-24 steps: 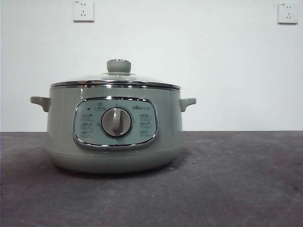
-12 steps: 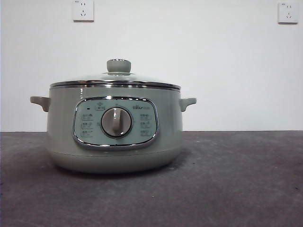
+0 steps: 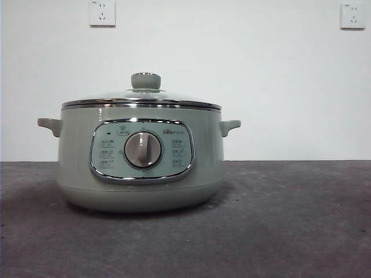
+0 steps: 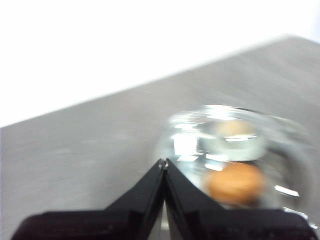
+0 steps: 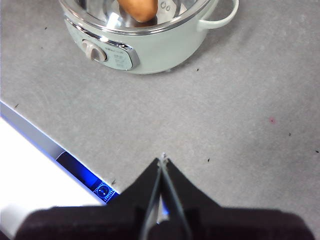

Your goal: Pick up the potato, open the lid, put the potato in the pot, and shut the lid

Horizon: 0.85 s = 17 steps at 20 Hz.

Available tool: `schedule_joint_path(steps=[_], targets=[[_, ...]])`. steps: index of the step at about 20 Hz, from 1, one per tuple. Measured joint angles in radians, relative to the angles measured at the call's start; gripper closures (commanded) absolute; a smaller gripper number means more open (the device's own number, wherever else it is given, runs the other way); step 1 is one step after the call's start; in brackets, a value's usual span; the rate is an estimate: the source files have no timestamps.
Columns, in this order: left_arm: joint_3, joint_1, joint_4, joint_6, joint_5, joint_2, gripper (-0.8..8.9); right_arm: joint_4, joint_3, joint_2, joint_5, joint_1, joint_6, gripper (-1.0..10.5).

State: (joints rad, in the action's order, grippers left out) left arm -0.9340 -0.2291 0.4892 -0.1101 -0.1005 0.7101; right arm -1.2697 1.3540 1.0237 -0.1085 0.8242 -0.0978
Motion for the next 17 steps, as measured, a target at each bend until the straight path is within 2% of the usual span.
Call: schedule_joint_path(steps=[2,4,7,11,17], targets=[[0.278,0.088,-0.211,0.028,-0.002,-0.17,8.16,0.0,0.0,0.0,0.0,0.0,0.0,9.5],[0.529,0.142,-0.358,0.043,-0.004,-0.332,8.16,0.0,0.0,0.0,0.0,0.0,0.0,9.5],[0.777,0.167,-0.412,0.051,-0.007,-0.506,8.16,0.0,0.0,0.0,0.0,0.0,0.0,9.5],[0.909,0.168,-0.447,0.069,-0.005,-0.636,8.15,0.0,0.0,0.0,0.0,0.0,0.0,9.5],[0.916,0.169,-0.33,0.078,0.05,-0.704,8.15,0.008,0.0,0.0,0.0,0.0,0.0,9.5]])
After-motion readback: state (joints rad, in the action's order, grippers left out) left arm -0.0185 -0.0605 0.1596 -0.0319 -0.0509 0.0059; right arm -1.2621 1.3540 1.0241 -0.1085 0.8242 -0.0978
